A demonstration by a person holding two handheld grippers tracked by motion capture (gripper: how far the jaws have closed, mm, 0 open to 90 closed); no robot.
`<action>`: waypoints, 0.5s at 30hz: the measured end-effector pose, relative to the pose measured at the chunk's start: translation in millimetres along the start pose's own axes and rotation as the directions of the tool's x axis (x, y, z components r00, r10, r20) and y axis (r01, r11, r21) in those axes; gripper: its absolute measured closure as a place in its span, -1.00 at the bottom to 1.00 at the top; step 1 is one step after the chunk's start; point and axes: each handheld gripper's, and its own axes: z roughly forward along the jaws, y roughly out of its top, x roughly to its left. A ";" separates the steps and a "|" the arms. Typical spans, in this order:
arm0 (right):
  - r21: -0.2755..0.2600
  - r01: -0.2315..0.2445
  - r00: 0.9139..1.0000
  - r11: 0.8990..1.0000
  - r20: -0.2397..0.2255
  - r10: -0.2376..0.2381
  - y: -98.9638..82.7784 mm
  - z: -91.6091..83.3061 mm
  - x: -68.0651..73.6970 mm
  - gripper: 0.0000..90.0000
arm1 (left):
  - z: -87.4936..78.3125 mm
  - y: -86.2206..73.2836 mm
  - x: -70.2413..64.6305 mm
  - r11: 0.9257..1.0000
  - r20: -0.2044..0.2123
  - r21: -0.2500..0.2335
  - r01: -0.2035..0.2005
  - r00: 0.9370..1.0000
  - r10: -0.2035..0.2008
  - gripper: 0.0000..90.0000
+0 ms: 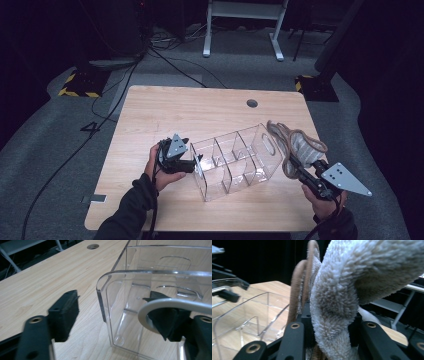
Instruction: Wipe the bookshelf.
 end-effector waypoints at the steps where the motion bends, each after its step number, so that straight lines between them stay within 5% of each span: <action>1: 0.002 -0.004 1.000 1.000 0.007 0.004 -0.4 0.0 -1.4 0.51 | -2.8 -0.4 -0.8 1.000 -0.006 -0.001 -0.008 1.000 0.008 -0.48; 9: 0.087 -0.032 0.998 0.996 0.053 0.027 -14.7 14.4 -15.1 0.51 | -24.0 -7.1 -6.0 1.000 -0.062 0.006 -0.028 0.998 0.028 -0.54; 13: 0.124 -0.025 0.999 0.992 0.046 0.020 -21.9 22.8 -16.0 0.51 | -30.7 -11.4 -11.1 1.000 -0.051 0.006 -0.012 0.999 0.013 -0.54; 15: 0.166 -0.025 0.999 0.986 0.024 0.021 -30.1 33.5 -15.7 0.51 | -39.9 -25.7 -30.3 0.997 -0.029 0.061 -0.040 0.999 0.041 -0.57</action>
